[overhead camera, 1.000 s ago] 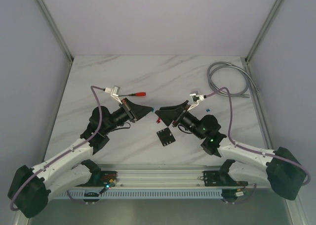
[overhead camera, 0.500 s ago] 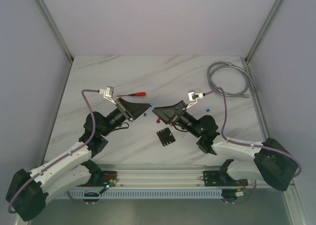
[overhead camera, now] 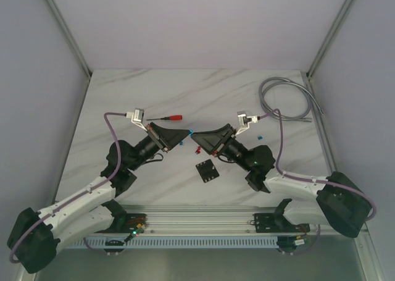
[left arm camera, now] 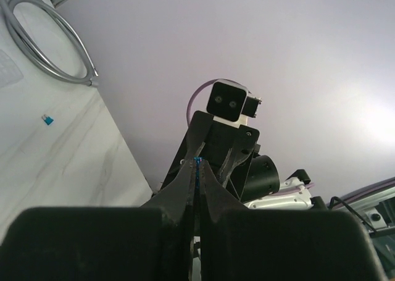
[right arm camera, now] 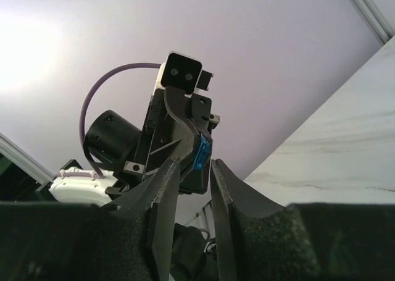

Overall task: Snap on the fuse box
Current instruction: Pick up the fuse from the center of the board.

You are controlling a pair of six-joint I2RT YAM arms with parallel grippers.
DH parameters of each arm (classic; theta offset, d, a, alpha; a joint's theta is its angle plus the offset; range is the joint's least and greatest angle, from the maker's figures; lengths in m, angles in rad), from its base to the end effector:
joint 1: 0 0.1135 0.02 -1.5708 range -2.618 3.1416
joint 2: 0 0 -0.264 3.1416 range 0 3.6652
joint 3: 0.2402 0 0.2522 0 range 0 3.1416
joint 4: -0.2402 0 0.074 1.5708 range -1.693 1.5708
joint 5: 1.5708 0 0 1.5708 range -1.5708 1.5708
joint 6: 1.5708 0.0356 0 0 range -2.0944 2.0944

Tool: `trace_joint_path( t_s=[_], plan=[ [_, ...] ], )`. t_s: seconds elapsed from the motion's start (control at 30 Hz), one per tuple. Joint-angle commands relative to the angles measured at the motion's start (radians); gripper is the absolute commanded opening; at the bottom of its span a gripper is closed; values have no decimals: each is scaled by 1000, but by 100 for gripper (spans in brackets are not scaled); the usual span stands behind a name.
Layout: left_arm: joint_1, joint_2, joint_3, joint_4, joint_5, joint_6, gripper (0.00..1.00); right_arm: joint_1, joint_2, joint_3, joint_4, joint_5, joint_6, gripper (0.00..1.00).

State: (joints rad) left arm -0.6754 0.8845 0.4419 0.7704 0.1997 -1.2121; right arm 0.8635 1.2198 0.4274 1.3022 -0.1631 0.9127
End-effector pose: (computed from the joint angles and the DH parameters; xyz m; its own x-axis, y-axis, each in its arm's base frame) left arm 0.1539 -0.1323 0.3021 -0.6228 -0.6770 -0.3922 0.5019 0.0388 -0.8641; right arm 0.1510 0.1856 0.2824 -0.4723 0.6489 -0.5965 -0.7659 0.0328 0.6421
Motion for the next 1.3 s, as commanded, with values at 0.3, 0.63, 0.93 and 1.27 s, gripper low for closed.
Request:
trace_joint_path(
  t_s=[0.3, 0.63, 0.93, 1.27],
  plan=[
    [-26, 25, -5, 99, -4, -33, 0, -3, 26, 42, 110, -18, 8, 24],
    [-55, 55, -13, 138, -1, -56, 0, -3, 35, 34, 131, -19, 2, 14],
    [-61, 36, -39, 23, -77, 22, 1, -6, -21, 21, 37, -7, -57, 0],
    [-23, 37, -37, -42, -103, 120, 23, -41, -158, 2, -355, -13, -124, 0]
  ],
)
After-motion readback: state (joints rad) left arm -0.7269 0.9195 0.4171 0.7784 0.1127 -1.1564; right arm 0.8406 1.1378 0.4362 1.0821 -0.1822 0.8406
